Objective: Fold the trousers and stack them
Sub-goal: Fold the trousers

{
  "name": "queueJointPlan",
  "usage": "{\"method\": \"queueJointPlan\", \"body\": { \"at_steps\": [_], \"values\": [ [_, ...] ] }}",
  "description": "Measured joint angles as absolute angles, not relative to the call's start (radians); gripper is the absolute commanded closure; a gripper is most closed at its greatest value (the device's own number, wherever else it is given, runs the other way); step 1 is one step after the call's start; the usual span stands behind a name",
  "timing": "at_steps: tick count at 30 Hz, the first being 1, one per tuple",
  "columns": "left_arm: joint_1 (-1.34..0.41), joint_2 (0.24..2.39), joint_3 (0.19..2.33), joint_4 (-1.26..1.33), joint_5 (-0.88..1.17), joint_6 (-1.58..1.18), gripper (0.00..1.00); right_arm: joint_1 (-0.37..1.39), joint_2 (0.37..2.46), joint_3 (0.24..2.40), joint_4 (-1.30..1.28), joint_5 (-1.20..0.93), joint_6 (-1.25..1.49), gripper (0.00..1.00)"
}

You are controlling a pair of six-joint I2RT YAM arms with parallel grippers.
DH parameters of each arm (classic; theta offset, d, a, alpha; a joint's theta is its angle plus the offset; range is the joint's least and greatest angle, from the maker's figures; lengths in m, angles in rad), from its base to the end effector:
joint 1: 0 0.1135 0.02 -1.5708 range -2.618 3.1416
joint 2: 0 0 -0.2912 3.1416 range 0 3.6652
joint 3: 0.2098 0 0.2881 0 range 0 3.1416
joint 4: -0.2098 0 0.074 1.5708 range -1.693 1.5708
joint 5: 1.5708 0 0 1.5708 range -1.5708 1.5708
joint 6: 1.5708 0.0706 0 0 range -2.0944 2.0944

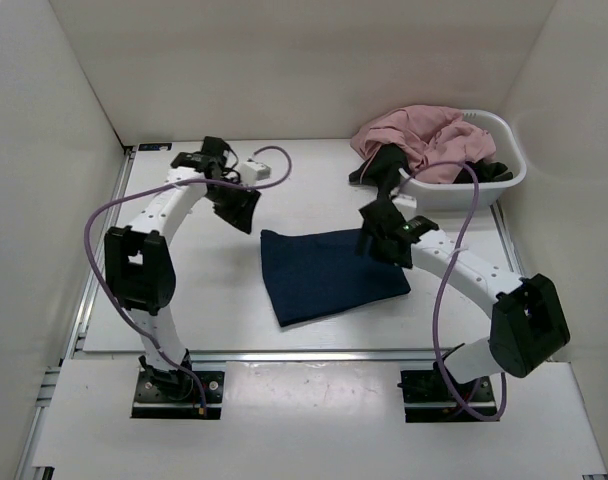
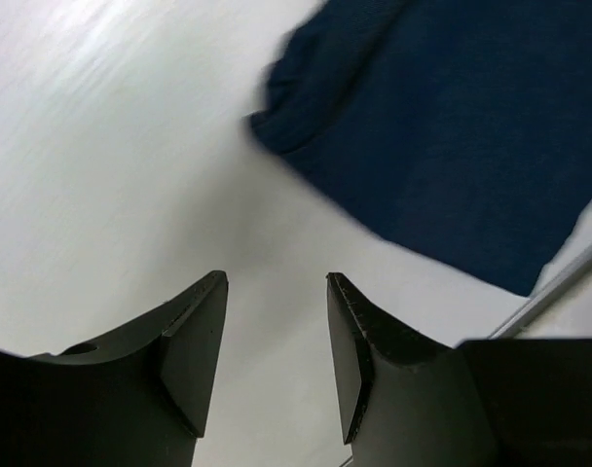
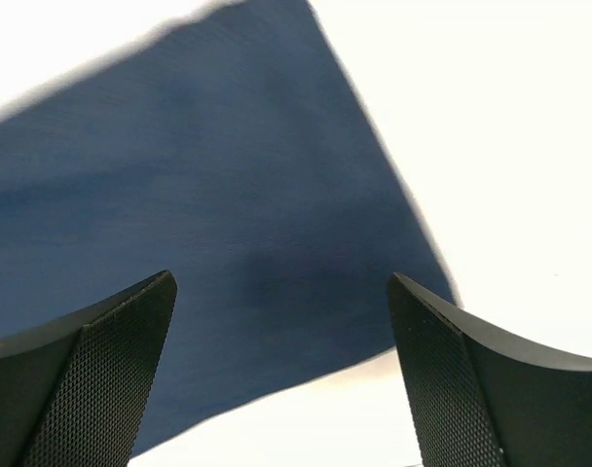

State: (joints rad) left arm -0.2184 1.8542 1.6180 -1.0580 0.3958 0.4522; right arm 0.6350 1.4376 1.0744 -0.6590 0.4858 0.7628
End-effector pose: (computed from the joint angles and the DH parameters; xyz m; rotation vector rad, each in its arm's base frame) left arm 0.4114 -0.1192 0.2516 0.9878 2.5989 -0.5084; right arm 0.2910 0.1735 0.2417 0.3229 2.4043 -0.0210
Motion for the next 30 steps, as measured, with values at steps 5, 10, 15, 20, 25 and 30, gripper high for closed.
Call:
{"method": "queueJointPlan", "body": {
  "at_steps": [5,10,15,20,25,30],
  "values": [
    [-0.395,1.888,1.536,-1.059,0.472,0.472,0.43,0.473,1.413,0.801,-0.523,0.338,0.719,0.09],
    [-0.494,1.977,1.436,-1.037,0.431,0.455,0.44,0.411,1.324,0.635,-0.384,0.239,0.729,0.2],
    [-0.44,2.022,1.441,-1.002,0.341,0.413,0.45,0.45,1.269,0.548,-0.229,0.187,0.792,0.48],
    [-0.387,2.066,1.529,-0.942,0.222,0.412,0.45,0.528,1.32,0.544,-0.12,0.155,0.862,0.57],
    [-0.358,2.099,1.583,-0.908,0.164,0.435,0.41,0.567,1.399,0.611,-0.105,0.139,0.886,0.49],
    [-0.338,2.096,1.588,-0.905,0.151,0.448,0.37,0.582,1.383,0.668,-0.217,0.158,0.88,0.01]
  ]
}}
